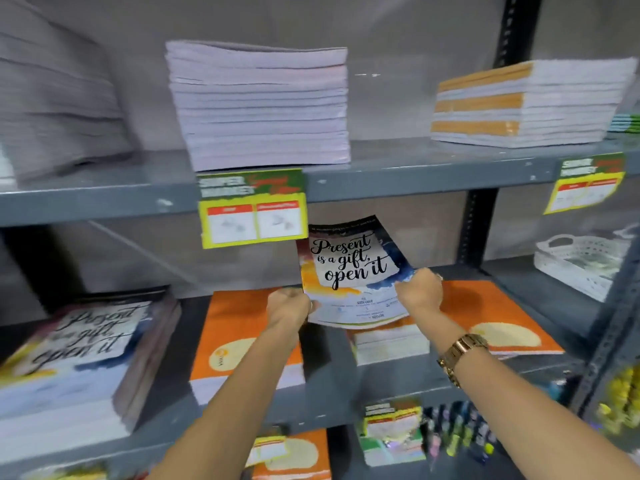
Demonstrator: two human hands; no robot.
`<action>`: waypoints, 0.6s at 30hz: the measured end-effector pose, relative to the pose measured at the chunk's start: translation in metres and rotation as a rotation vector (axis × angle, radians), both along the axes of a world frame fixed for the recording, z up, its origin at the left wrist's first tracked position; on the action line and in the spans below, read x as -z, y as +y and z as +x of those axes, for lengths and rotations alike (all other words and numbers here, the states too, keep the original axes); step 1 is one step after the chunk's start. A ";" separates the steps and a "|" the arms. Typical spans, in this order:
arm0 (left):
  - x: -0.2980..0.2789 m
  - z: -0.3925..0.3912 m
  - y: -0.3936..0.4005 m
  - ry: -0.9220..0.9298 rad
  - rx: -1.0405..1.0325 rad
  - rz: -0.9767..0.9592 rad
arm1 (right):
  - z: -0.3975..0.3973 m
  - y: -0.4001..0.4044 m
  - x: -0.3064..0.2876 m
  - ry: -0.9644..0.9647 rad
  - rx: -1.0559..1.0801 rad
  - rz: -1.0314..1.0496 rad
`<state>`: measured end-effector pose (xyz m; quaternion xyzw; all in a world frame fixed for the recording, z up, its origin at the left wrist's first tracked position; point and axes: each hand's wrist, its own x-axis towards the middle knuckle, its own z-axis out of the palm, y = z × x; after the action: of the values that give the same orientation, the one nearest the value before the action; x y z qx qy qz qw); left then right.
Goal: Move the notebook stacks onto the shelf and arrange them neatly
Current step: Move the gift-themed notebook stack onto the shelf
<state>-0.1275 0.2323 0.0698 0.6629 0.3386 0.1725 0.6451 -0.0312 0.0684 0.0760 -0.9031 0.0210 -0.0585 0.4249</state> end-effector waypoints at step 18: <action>-0.015 -0.201 0.251 0.094 -0.536 0.292 | -0.148 0.268 0.008 0.563 -0.509 0.573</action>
<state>-0.3282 0.4834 0.0846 0.6428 0.5025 0.3527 0.4582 -0.1794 0.3364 0.0678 -0.7067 -0.0711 0.3028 0.6355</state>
